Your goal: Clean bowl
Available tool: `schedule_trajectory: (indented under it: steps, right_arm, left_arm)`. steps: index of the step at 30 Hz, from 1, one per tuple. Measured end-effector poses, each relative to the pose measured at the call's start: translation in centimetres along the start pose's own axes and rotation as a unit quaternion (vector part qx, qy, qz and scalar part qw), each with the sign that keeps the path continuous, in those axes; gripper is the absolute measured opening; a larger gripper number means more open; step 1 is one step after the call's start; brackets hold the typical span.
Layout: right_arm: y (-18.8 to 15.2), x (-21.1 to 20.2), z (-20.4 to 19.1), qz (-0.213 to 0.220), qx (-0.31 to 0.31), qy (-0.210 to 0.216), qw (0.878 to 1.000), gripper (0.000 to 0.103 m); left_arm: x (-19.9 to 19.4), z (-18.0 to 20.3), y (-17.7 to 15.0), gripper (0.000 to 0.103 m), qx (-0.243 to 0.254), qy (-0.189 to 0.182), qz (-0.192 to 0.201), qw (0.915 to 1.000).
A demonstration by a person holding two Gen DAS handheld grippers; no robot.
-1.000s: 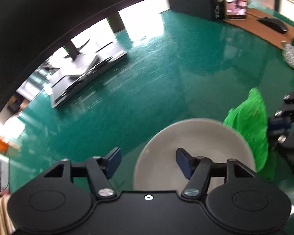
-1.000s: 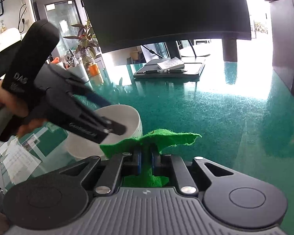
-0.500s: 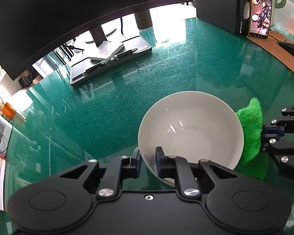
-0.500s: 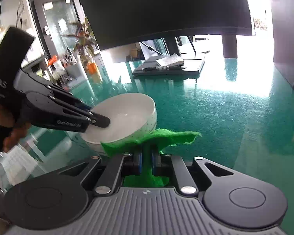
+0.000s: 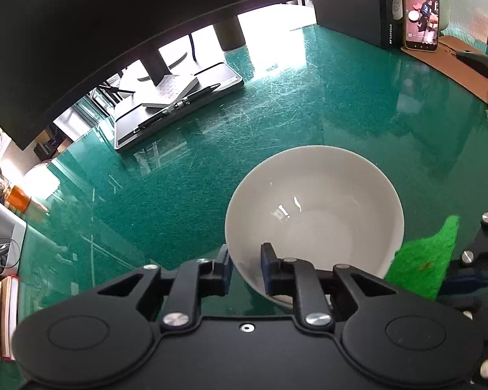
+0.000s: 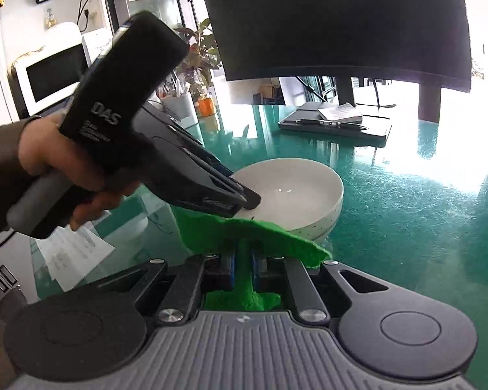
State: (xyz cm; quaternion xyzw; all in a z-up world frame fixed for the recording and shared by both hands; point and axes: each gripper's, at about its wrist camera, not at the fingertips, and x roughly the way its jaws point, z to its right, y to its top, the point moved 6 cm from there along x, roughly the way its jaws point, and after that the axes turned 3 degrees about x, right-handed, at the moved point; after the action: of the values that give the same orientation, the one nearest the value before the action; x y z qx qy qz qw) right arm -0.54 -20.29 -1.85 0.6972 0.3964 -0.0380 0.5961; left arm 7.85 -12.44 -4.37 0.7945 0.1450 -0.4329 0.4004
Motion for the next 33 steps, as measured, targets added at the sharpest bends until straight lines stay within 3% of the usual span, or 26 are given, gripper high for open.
schedule_trajectory:
  steps: [6, 12, 17, 25, 29, 33]
  right_arm:
    - [0.7, -0.8, 2.9, 0.016, 0.023, -0.053, 0.998, 0.011]
    - [0.9, -0.5, 4.6, 0.014, 0.043, -0.072, 0.996, 0.011]
    - [0.4, -0.6, 3.5, 0.010, 0.027, -0.065, 0.997, 0.011]
    - [-0.6, 0.0, 0.1, -0.015, 0.001, -0.009, 1.000, 0.014]
    - [-0.5, 0.4, 0.3, -0.018, 0.009, -0.005, 1.000, 0.008]
    - [-0.2, 0.2, 1.9, -0.012, 0.024, -0.031, 0.999, 0.008]
  left_arm:
    - [0.1, 0.0, 0.0, 0.019, 0.002, -0.002, 0.001, 1.0000]
    - [0.1, 0.2, 0.0, 0.020, 0.001, 0.000, 0.002, 1.0000]
    - [0.1, 0.2, 0.0, 0.021, 0.004, 0.004, 0.002, 1.0000]
    - [0.1, 0.2, 0.0, 0.021, 0.003, 0.002, 0.002, 1.0000]
    - [0.0, 0.1, 0.0, 0.020, 0.000, -0.001, 0.001, 1.0000]
    - [0.0, -0.1, 0.0, 0.020, -0.007, -0.006, -0.001, 1.0000]
